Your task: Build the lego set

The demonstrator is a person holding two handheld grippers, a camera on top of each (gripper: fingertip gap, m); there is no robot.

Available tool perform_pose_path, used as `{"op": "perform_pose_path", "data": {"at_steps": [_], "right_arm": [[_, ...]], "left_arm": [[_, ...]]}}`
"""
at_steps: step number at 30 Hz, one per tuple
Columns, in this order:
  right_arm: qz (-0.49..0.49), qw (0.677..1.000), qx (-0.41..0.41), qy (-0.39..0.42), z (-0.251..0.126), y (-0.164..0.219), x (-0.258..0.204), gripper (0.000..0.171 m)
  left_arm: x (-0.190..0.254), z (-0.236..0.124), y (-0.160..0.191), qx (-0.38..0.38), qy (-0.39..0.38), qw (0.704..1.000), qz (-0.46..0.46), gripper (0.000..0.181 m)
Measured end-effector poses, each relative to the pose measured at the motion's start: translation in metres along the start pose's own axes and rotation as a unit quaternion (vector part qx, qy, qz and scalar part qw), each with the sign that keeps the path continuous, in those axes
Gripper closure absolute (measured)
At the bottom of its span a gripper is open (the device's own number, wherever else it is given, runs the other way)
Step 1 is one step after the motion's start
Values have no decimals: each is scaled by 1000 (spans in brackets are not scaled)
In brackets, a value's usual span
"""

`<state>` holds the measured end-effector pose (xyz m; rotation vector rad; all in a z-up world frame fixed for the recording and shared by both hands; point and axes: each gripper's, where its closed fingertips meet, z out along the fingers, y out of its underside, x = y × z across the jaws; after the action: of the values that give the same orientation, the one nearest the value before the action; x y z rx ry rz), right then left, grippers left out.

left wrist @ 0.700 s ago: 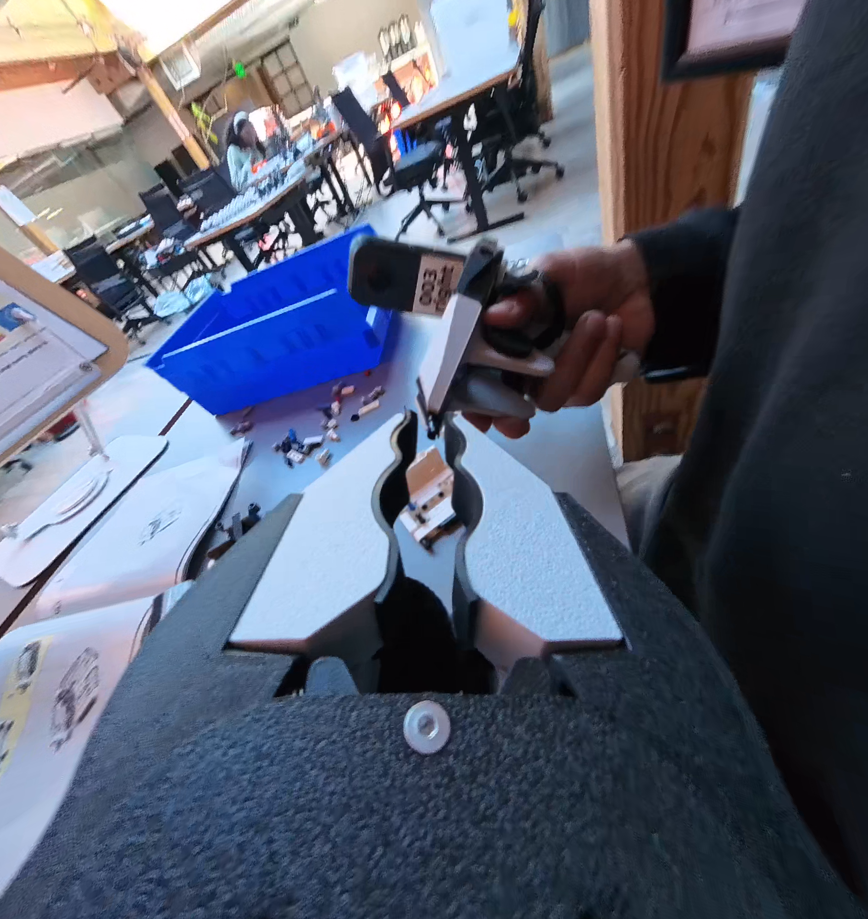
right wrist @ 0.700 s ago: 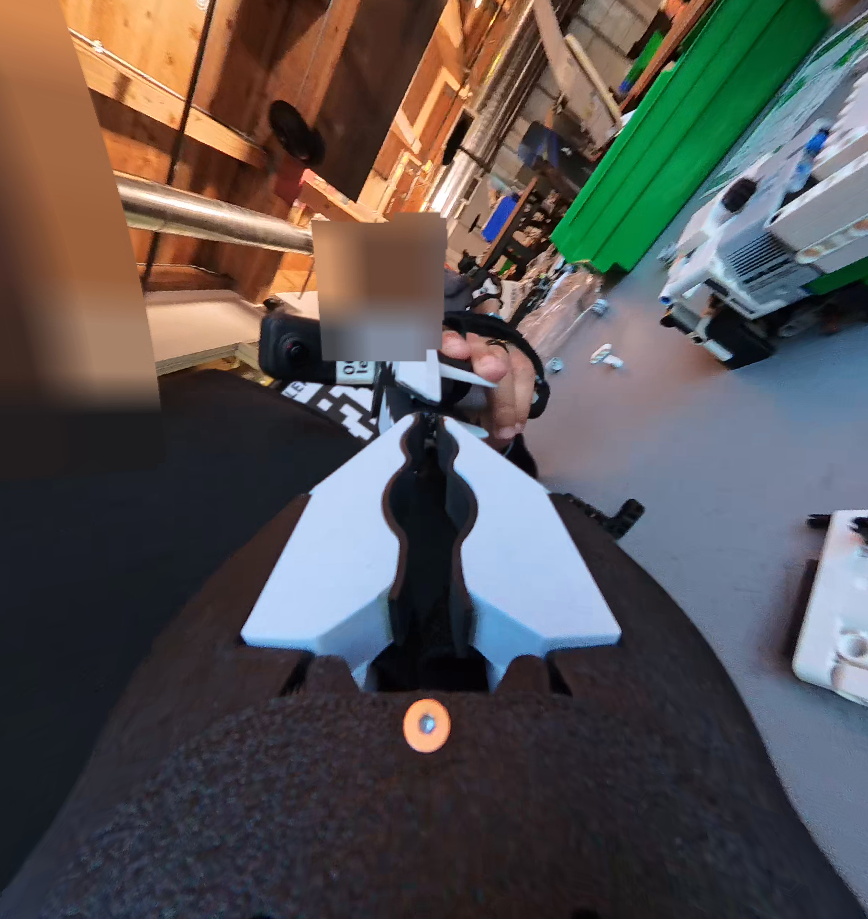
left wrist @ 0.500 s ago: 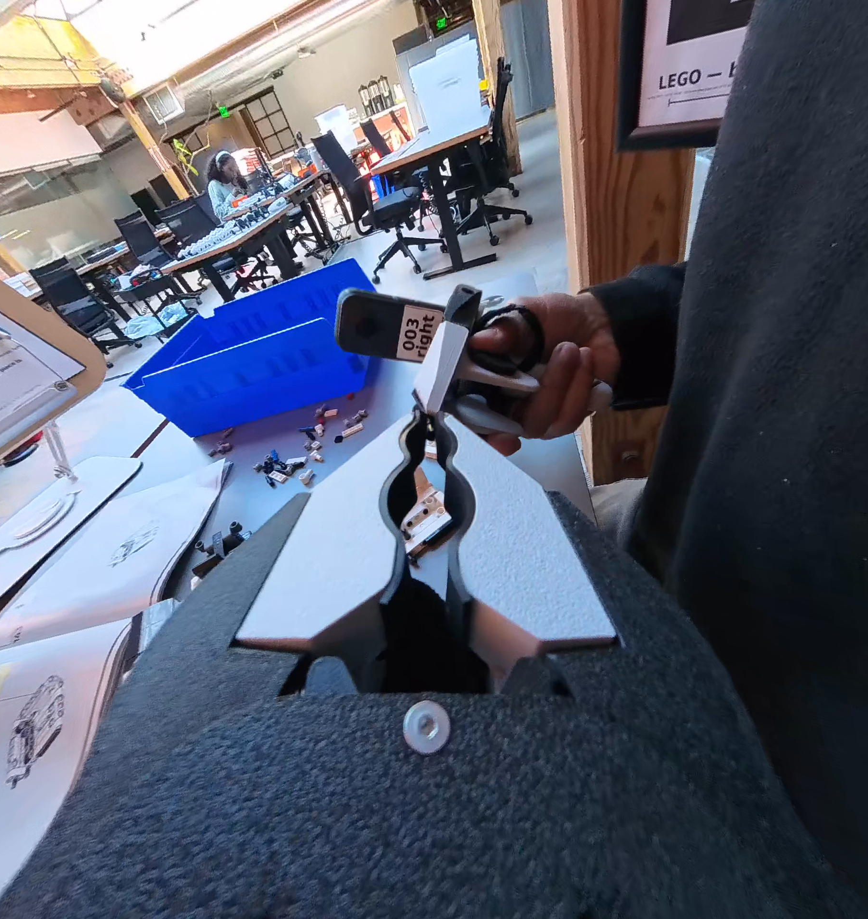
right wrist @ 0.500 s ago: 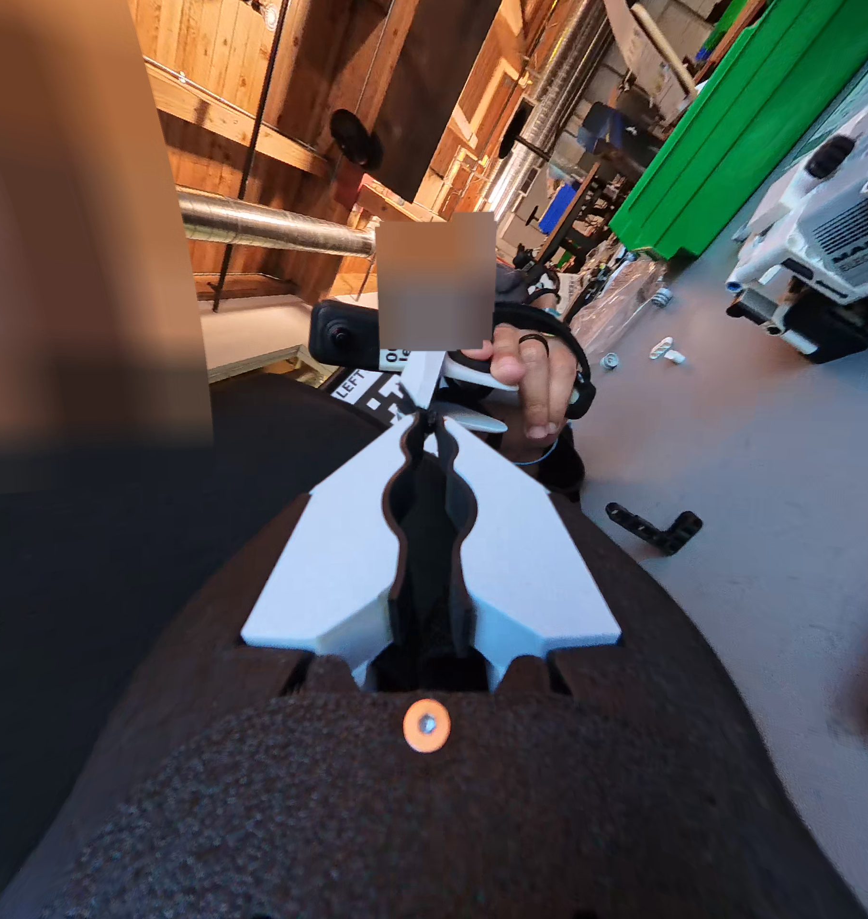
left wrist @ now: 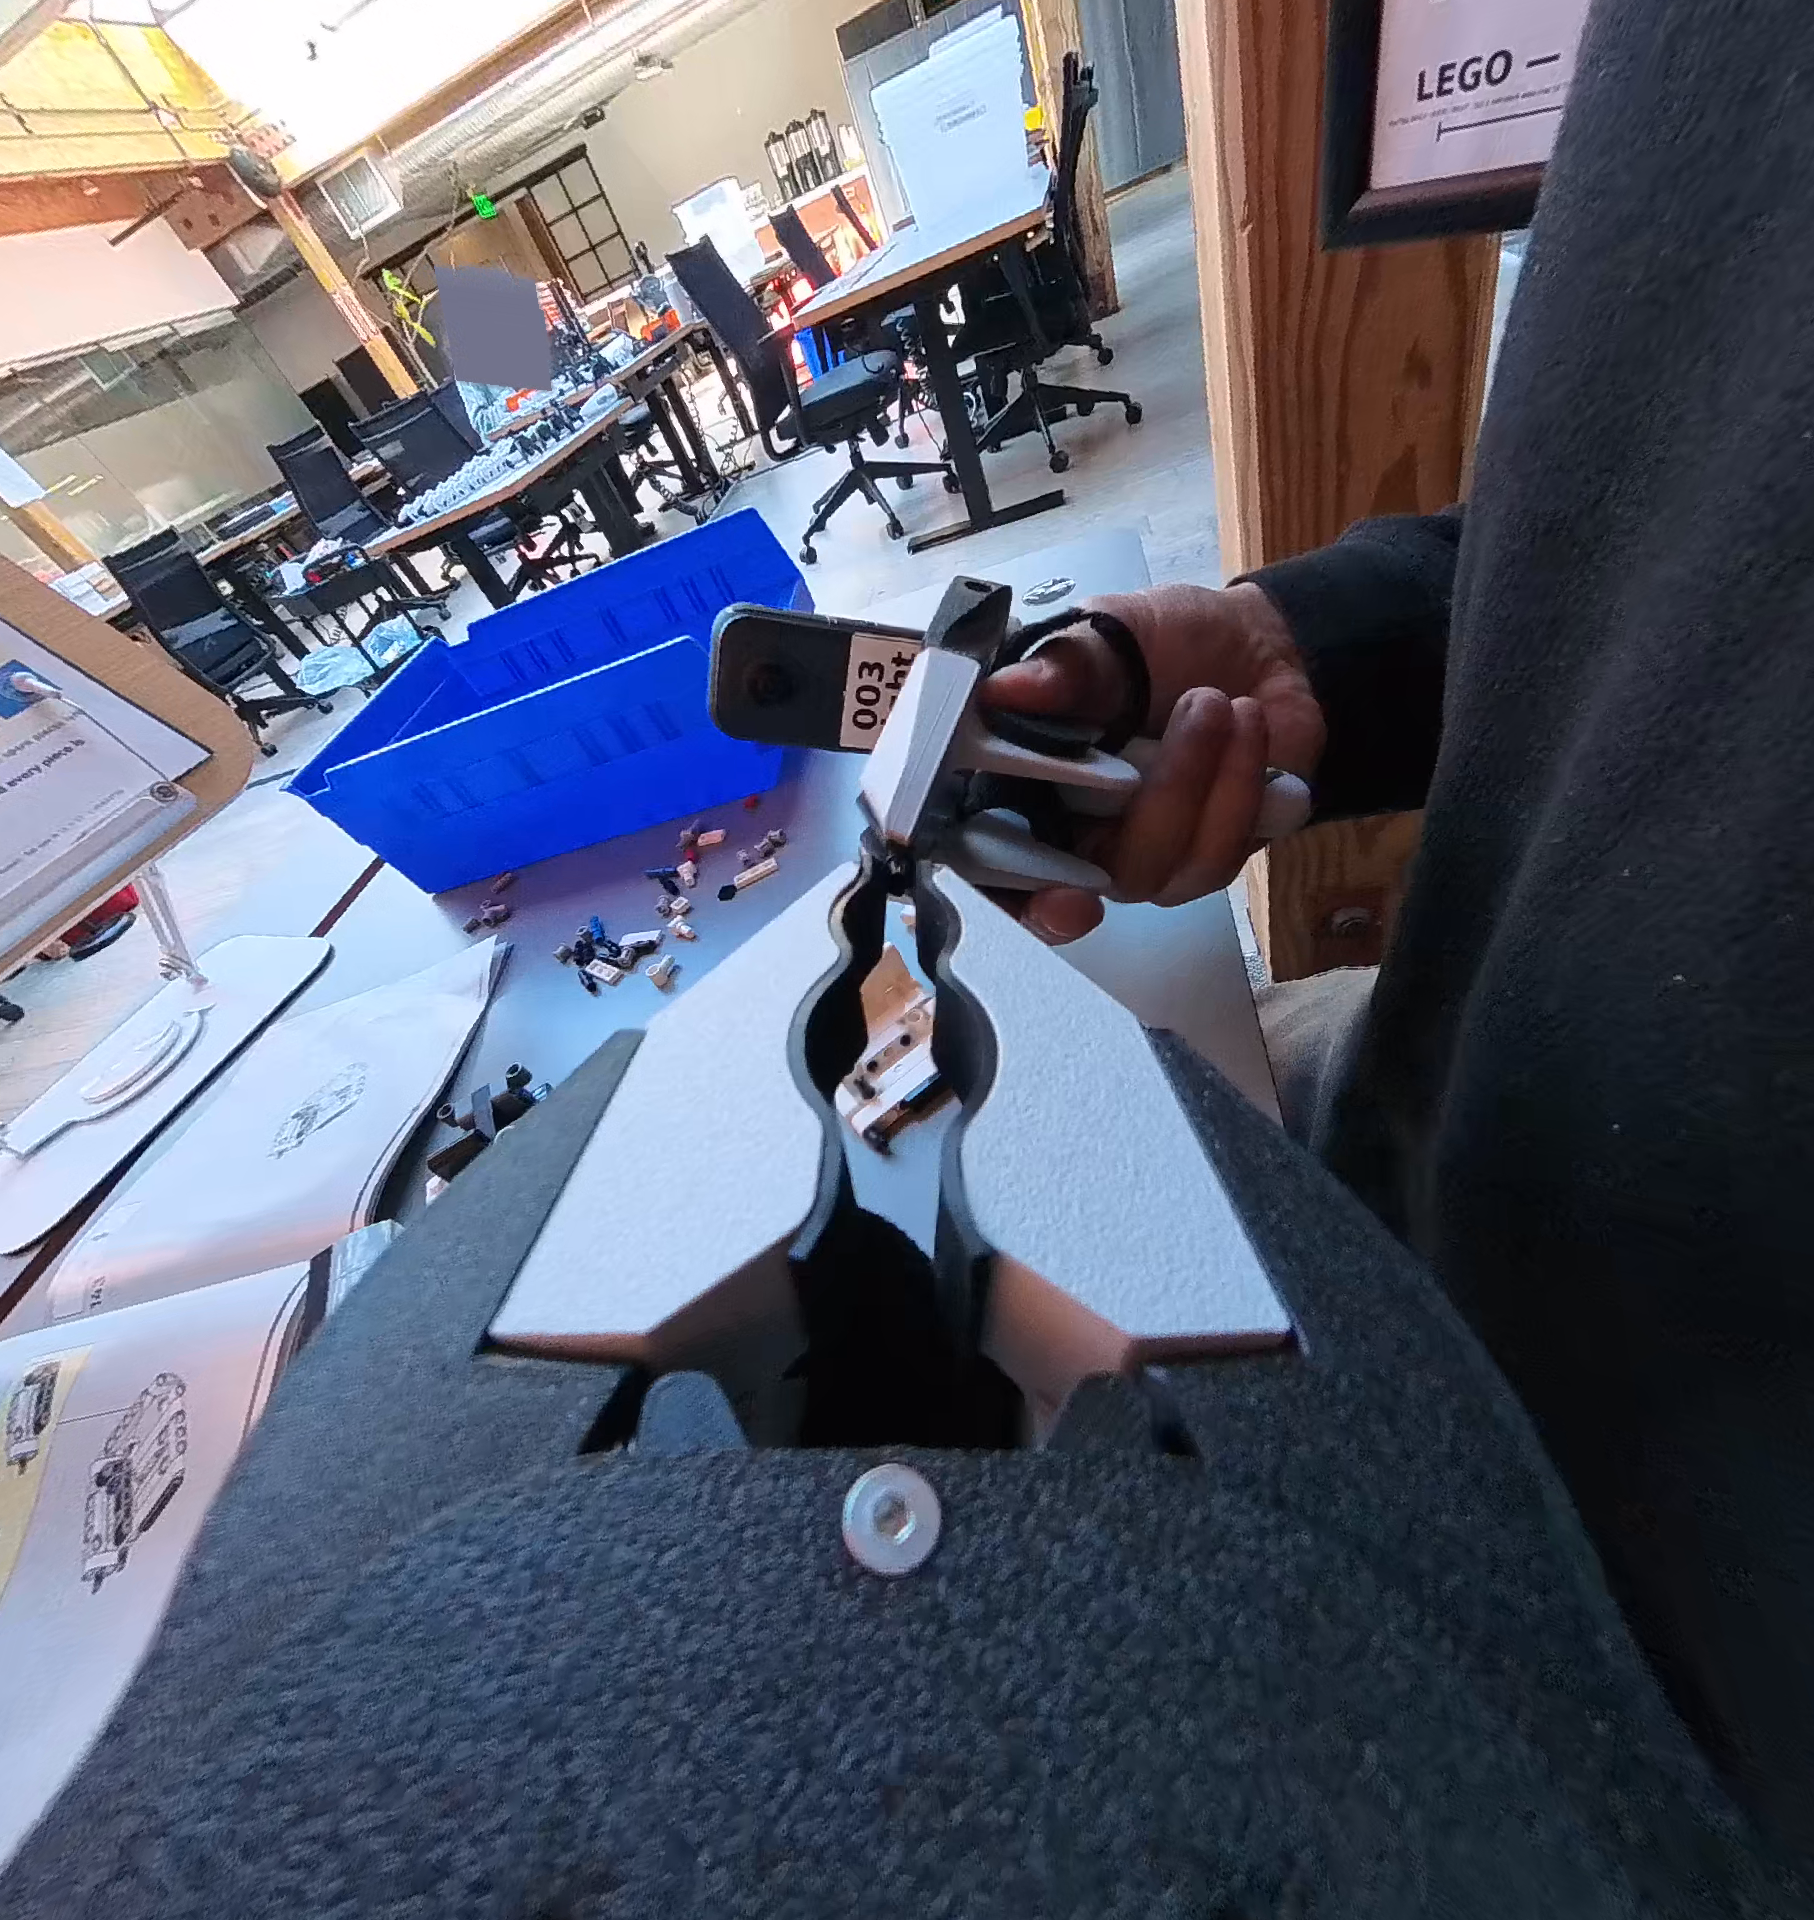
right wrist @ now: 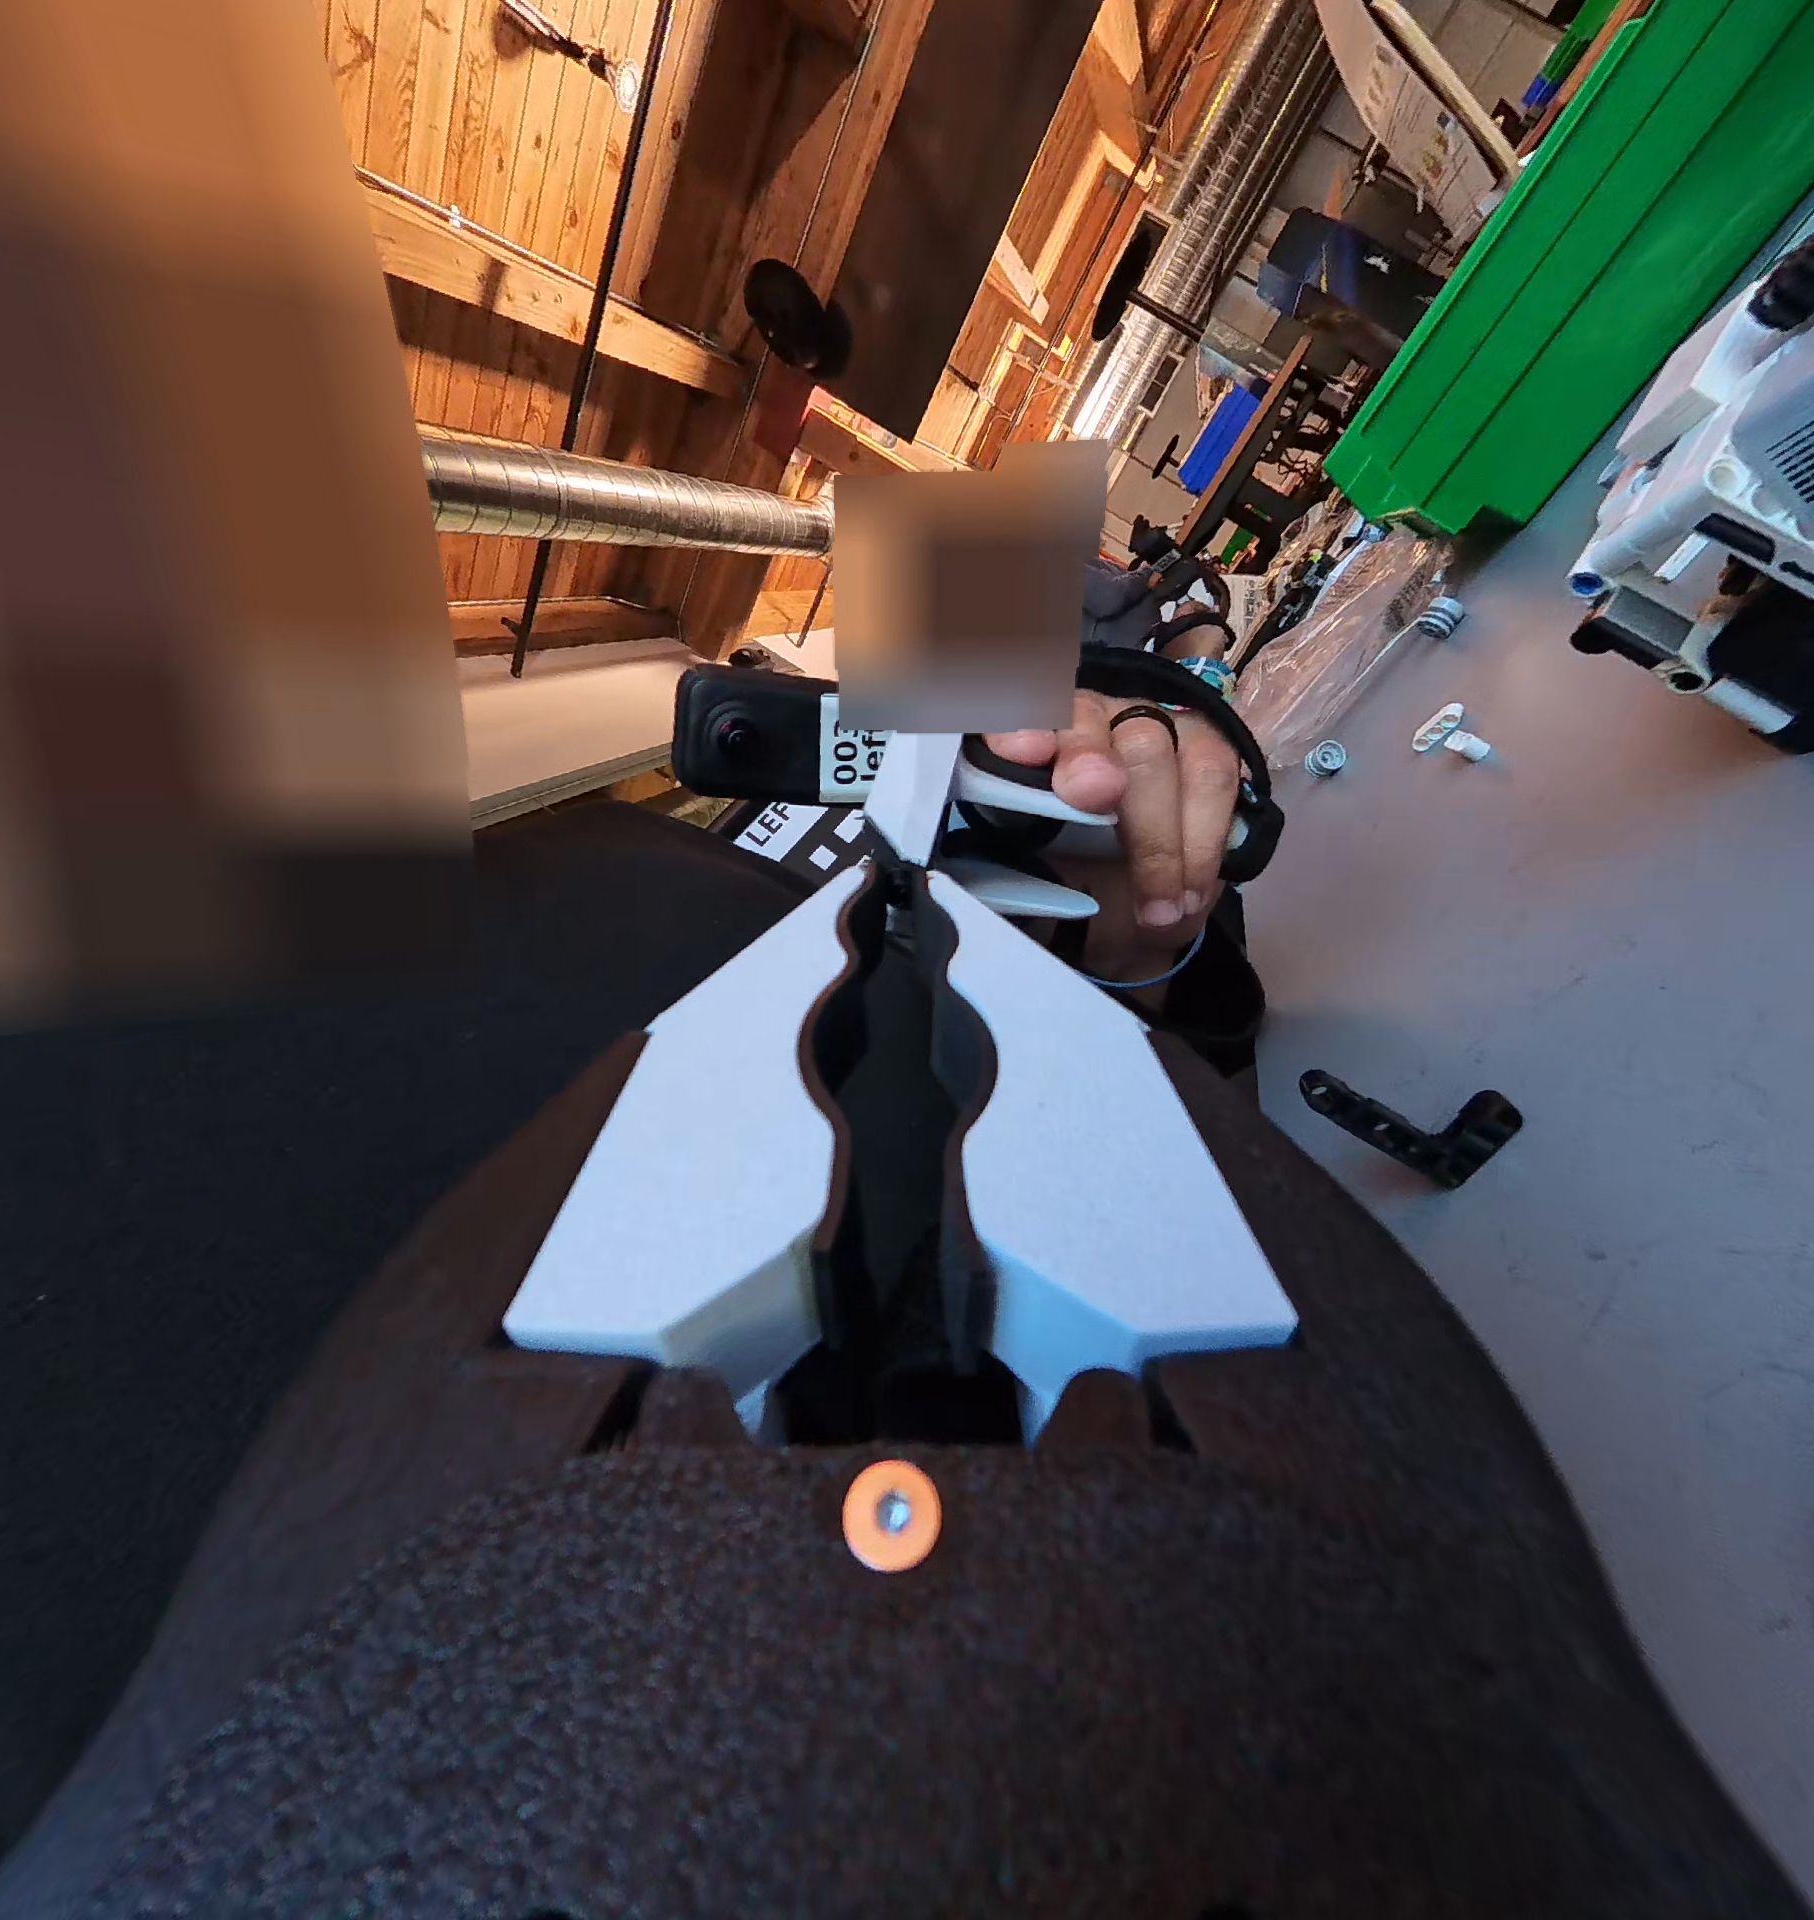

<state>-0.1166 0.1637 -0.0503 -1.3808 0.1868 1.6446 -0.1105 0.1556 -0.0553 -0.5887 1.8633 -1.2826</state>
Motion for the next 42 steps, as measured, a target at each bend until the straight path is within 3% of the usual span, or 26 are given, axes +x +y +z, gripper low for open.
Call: {"op": "perform_pose_path", "data": {"at_steps": [14,42], "right_arm": [[5,1000,8,-22,1,2,-3,167],[-10,999,8,-34,-1,2,-9,168]], "left_arm": [[2,-1,-2,6,12,999,-47,178],[3,0,-9,20,-18,999,-26,177]]}}
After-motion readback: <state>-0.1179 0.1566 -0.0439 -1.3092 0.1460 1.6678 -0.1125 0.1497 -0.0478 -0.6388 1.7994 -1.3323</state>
